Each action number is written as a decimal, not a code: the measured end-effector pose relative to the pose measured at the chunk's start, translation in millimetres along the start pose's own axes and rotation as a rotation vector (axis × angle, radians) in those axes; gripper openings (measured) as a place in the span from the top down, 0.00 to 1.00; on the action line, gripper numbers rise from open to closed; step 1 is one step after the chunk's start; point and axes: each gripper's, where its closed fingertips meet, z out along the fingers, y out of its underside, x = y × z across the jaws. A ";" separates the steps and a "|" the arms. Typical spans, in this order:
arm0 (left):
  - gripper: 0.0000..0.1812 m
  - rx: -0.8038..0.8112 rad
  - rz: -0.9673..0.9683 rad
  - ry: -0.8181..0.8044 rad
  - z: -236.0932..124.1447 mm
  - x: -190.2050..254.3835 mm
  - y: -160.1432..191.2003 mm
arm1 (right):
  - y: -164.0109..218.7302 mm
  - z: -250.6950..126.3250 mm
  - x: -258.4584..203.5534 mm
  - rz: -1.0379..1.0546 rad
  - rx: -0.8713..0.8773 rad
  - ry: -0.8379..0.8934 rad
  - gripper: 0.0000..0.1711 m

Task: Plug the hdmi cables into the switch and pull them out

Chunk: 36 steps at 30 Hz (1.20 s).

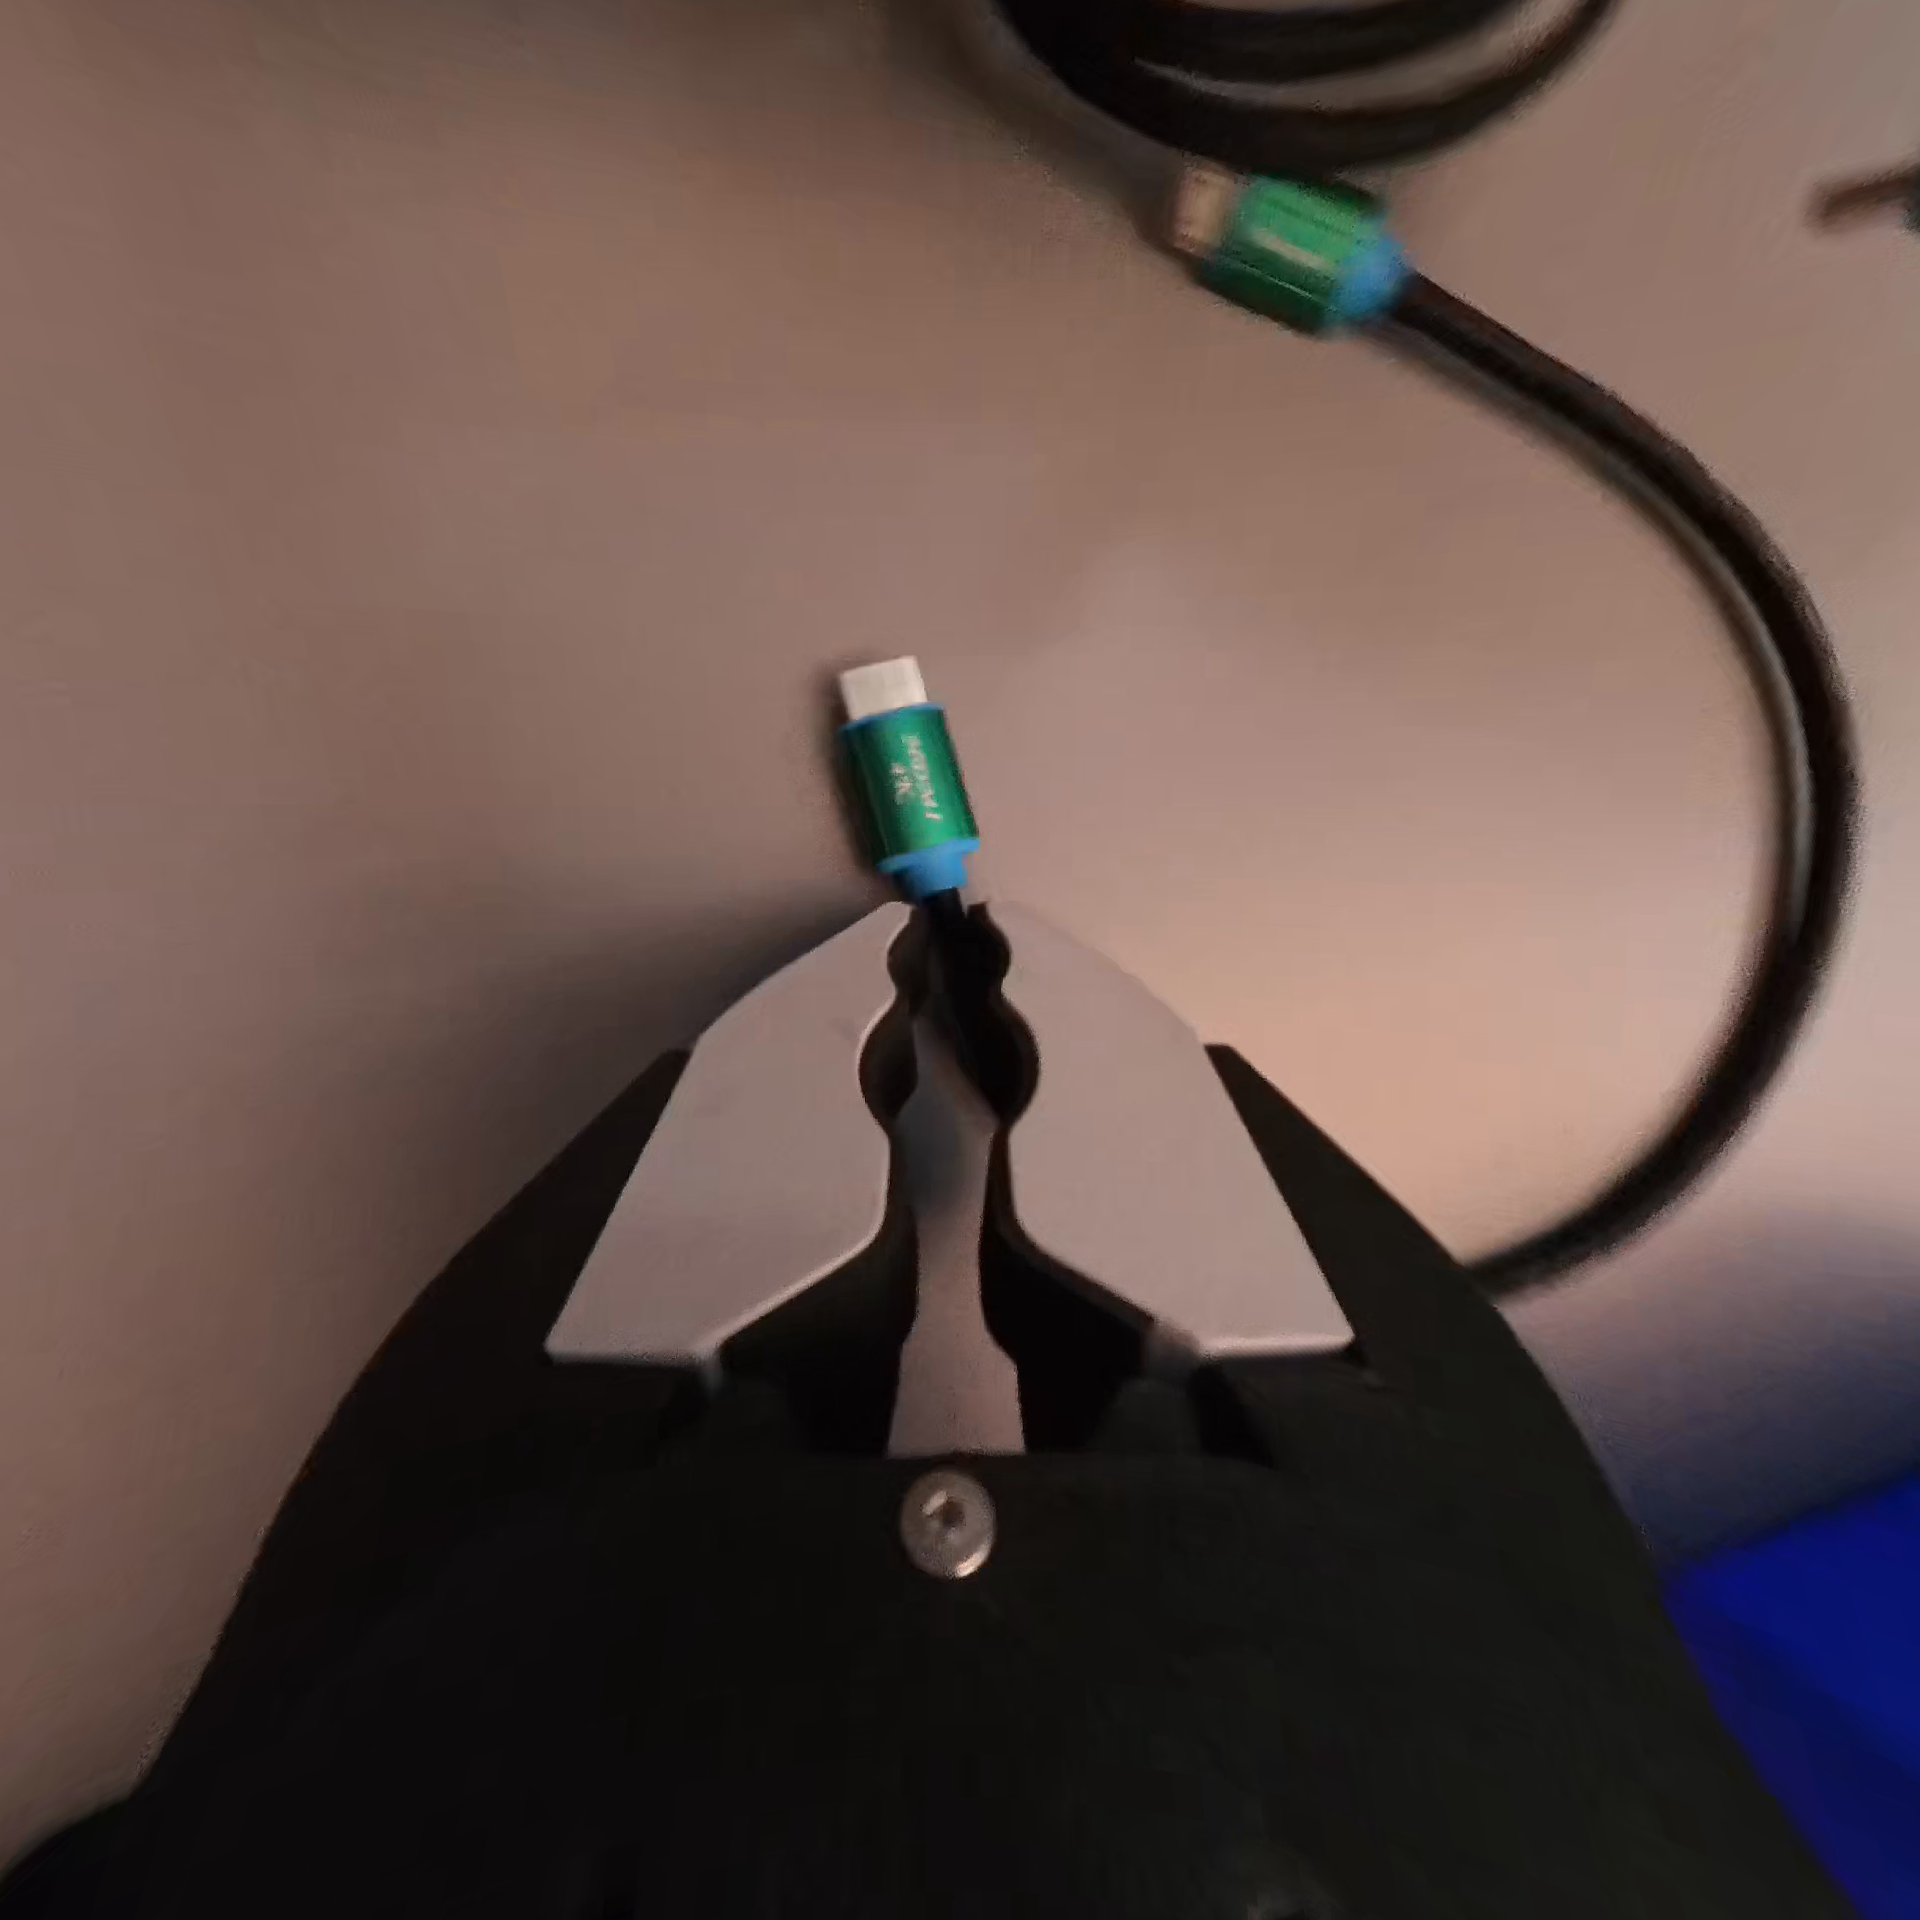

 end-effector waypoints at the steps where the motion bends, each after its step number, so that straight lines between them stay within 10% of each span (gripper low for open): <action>1: 0.89 -0.005 0.007 0.001 1.1 2.2 0.5 | -2.4 -5.0 -16.2 0.017 0.025 -0.058 0.96; 14: 0.86 -0.057 0.119 0.124 16.0 59.2 -4.2 | -22.5 -115.6 -86.4 0.205 0.391 -0.170 0.98; 25: 0.56 0.067 -0.087 0.320 -41.2 52.5 -19.7 | -32.4 -146.8 -75.5 0.385 0.601 -0.338 1.00; 31: 0.67 0.437 -0.466 0.615 -122.7 48.7 -92.9 | -39.1 -139.4 -63.0 0.417 0.568 -0.341 1.00; 36: 0.73 0.558 -0.386 0.619 -119.8 75.7 -153.2 | -44.1 -127.3 -53.0 0.409 0.514 -0.307 1.00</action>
